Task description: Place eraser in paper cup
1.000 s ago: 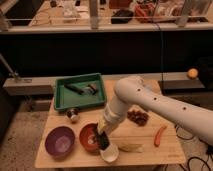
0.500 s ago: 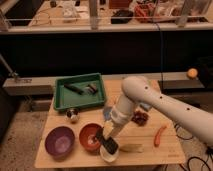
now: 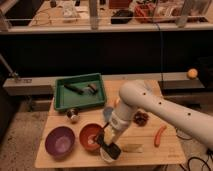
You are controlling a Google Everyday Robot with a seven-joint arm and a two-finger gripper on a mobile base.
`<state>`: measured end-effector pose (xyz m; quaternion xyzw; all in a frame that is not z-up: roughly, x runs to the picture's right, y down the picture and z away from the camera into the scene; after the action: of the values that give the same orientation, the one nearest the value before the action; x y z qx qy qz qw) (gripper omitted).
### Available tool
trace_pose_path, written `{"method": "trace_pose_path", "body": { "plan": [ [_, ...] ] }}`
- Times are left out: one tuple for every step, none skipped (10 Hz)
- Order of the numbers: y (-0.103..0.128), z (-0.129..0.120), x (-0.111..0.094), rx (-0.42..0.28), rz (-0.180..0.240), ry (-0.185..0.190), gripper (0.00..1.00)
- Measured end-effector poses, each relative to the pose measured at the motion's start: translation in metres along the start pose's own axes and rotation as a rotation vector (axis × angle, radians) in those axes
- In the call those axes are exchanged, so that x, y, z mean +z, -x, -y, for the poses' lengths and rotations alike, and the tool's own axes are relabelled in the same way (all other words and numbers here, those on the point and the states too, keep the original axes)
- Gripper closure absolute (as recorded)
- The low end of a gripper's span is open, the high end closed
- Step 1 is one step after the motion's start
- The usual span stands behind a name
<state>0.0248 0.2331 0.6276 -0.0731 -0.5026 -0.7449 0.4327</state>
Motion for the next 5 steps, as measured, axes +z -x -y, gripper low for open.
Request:
{"method": "trace_pose_path", "body": {
  "plan": [
    [0.0026,0.0019,0.0024,-0.005,-0.015,0.018,1.0],
    [0.0044,0.0036,0.004,-0.009,-0.03,0.022,1.0],
    [0.0064,0.0046,0.0055,-0.013,-0.047,0.018,0.94],
    [0.0076,0.0044,0.0061,-0.014,-0.058,0.015,0.86],
    [0.0085,0.0033,0.0066,-0.013,-0.069,0.01,0.77]
  ]
}}
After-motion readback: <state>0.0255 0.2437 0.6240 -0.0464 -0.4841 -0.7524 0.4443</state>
